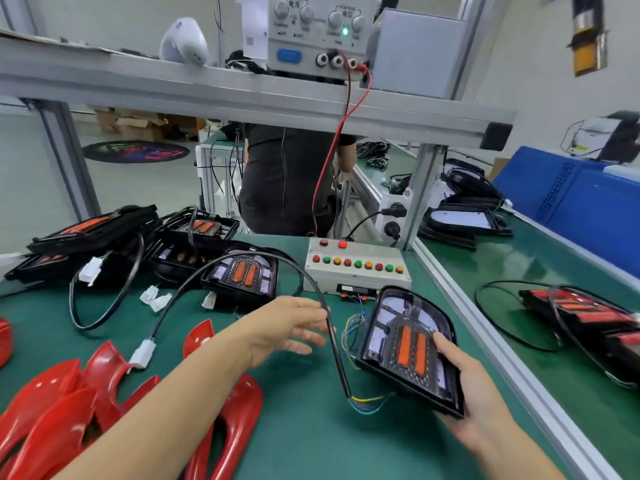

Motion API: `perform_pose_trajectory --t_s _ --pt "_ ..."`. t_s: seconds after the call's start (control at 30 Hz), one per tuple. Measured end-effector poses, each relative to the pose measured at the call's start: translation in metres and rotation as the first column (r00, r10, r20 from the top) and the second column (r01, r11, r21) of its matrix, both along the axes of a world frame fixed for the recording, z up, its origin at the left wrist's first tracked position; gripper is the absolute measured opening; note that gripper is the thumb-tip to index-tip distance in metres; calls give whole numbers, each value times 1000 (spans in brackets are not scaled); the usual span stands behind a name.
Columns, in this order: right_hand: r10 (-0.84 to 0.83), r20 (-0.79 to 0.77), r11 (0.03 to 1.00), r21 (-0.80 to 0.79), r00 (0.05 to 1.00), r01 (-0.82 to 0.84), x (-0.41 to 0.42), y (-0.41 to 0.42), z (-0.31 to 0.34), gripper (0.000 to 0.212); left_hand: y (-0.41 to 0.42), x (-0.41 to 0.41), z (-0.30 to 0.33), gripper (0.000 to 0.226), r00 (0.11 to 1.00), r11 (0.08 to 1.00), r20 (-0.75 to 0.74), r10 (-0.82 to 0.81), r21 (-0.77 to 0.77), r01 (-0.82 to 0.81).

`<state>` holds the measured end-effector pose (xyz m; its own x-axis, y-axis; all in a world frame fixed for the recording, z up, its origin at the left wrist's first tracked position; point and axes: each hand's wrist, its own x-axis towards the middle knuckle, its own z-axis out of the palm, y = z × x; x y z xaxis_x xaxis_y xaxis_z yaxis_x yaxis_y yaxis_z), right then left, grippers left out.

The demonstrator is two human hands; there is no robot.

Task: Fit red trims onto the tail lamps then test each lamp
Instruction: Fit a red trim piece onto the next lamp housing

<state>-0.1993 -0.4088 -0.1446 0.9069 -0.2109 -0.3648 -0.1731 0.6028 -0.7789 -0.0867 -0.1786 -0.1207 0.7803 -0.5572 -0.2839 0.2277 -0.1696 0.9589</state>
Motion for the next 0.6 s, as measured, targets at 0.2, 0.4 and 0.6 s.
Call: perform_pose_trajectory --t_s 0.2,0.4,0.6 --pt "42 -105 994 -95 994 -52 3 -2 -6 31 -14 -2 -11 11 1000 997 -18 -12 81 13" --pt "97 -148 977 -176 984 -123 22 7 -4 30 -25 1 -16 21 995 985 -20 95 150 -91" --pt "148 -148 955 -234 978 -180 35 16 3 29 -16 13 -24 18 953 940 24 301 160 -301"
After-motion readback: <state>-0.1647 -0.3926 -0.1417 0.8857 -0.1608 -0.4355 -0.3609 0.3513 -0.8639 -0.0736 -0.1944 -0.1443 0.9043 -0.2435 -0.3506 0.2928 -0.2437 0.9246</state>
